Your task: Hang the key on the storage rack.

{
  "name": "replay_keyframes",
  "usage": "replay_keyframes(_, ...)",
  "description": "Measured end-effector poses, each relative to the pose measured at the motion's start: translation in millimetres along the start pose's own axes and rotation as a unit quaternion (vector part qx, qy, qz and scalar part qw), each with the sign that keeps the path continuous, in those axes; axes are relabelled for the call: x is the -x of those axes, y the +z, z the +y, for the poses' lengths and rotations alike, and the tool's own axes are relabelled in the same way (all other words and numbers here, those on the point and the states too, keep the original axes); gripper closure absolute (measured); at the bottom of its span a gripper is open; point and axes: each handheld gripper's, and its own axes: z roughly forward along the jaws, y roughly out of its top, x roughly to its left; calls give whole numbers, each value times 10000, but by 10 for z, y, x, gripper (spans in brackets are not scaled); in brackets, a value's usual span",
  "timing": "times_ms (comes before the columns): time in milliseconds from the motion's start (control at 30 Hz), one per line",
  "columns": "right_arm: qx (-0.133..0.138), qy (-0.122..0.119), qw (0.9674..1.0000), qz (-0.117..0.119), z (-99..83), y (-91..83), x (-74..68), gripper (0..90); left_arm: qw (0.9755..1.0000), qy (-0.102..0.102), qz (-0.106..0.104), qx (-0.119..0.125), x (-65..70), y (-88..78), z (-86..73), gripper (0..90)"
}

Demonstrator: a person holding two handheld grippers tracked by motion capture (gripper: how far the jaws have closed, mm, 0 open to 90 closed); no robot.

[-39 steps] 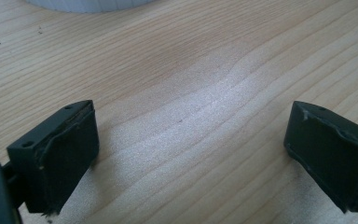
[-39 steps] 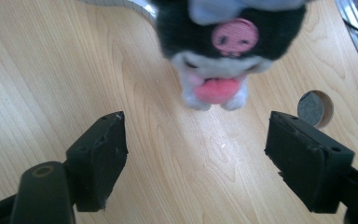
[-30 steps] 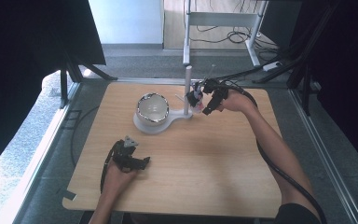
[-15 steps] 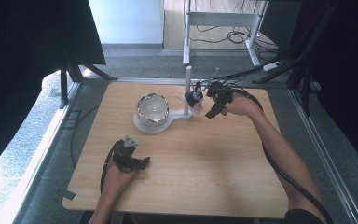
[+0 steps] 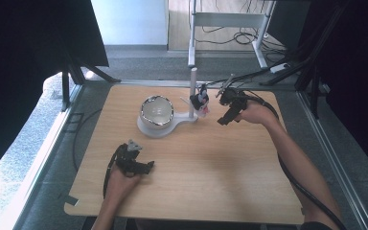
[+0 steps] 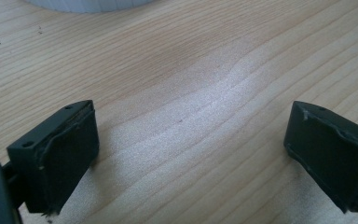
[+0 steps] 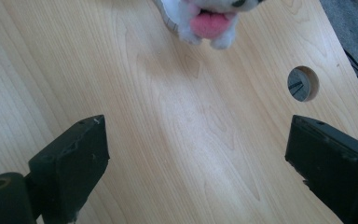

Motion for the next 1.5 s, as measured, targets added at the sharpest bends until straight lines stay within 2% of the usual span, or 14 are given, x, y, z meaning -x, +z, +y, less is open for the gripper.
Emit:
replay_keyframes(333,44,84,9999,-107,-161,-88,-41,60,10000,1,-1,1,0,0,0,30)
replay_keyframes(800,188,119,9997,-129,-394,-236,-127,55,10000,2,0,3,0,0,-1,30)
replay_keyframes(1167,328,250,9991,-81,-675,-296,-200,55,10000,-7,7,2,2,-1,-1,30)
replay_keyframes(1500,287,321,9990,-116,-941,-326,-271,57,10000,0,-2,2,0,0,0,30)
